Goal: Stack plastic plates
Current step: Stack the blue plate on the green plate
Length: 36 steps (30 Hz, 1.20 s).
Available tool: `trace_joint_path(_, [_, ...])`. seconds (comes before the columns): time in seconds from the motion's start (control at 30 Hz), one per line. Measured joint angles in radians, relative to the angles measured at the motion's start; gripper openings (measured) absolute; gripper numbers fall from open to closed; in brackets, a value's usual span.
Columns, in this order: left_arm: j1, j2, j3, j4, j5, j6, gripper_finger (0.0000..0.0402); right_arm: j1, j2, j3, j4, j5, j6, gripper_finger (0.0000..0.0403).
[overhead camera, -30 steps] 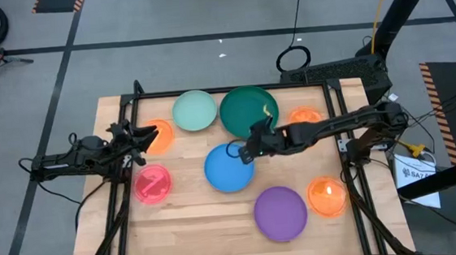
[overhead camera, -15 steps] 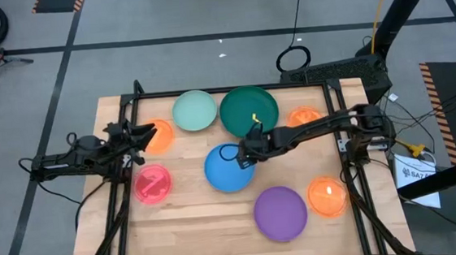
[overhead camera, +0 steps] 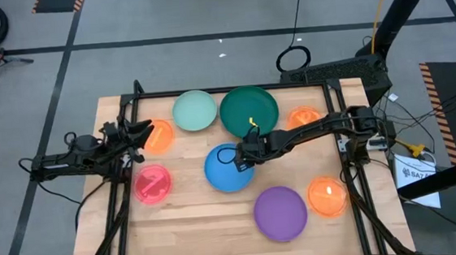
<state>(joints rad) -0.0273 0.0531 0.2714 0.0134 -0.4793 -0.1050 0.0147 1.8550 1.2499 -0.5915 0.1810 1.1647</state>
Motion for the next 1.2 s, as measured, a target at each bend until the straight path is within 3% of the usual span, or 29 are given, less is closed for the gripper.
trace_joint_path(0.4, [0.001,0.0,0.0,0.039,-0.003,0.022,0.0122,-0.001,0.038,0.0,0.04,-0.001,-0.025,0.0126])
trace_joint_path(0.8, [0.001,0.0,0.0,0.115,-0.003,0.099,0.0122,0.003,0.037,0.0,0.06,0.002,-0.031,0.001])
trace_joint_path(1.2, [0.001,0.0,0.0,0.157,-0.003,0.15,0.0122,0.005,0.032,0.0,0.257,-0.031,-0.175,0.0005])
